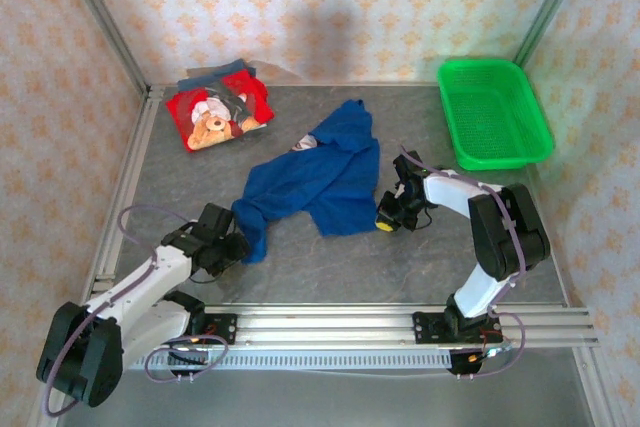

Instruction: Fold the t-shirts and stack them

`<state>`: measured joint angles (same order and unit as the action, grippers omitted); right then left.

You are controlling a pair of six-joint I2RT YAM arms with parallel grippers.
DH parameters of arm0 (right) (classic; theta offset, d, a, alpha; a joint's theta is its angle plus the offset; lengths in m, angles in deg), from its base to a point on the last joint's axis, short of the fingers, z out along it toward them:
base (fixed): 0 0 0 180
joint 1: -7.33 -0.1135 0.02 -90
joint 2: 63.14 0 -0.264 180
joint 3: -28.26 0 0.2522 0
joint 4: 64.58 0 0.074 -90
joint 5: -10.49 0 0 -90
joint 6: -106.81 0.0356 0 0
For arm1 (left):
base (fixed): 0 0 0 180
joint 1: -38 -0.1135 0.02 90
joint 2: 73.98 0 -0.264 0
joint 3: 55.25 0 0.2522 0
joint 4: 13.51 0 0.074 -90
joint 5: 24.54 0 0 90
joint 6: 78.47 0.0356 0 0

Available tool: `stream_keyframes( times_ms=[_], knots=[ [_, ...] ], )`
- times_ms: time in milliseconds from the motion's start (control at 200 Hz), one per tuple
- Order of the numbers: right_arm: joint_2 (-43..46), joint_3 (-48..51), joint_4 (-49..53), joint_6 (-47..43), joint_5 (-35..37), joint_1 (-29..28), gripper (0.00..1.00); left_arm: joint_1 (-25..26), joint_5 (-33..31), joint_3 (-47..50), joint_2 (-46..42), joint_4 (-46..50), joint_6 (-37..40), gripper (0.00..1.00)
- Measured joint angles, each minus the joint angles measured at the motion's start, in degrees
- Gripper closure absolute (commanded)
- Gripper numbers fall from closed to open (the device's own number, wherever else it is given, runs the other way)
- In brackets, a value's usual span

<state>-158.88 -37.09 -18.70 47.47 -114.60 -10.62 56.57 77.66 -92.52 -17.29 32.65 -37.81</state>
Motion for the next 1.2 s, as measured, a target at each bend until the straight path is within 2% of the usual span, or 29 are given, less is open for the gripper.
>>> stream_keyframes(
  times_ms=[280,510,896,1111,1201],
  knots=[
    [0.00,0.00,-0.02,0.22,0.02,0.00,1.00,0.07,3.89,-2.80,4.74,0.55,4.90,0.45],
    [0.00,0.00,-0.02,0.26,0.17,0.00,1.00,0.33,3.80,-5.97,10.67,2.67,7.43,0.50],
    [-0.02,0.00,-0.04,0.26,0.17,0.00,1.00,7.37,-2.58,-16.15,26.16,10.56,8.55,0.68],
    [0.00,0.00,-0.07,0.46,0.17,0.00,1.00,7.98,-4.44,-18.73,29.57,13.86,8.94,0.86],
    [0.00,-0.02,-0.04,0.44,0.15,0.00,1.00,7.98,-5.44,-19.50,30.03,15.37,9.05,0.97]
  ],
)
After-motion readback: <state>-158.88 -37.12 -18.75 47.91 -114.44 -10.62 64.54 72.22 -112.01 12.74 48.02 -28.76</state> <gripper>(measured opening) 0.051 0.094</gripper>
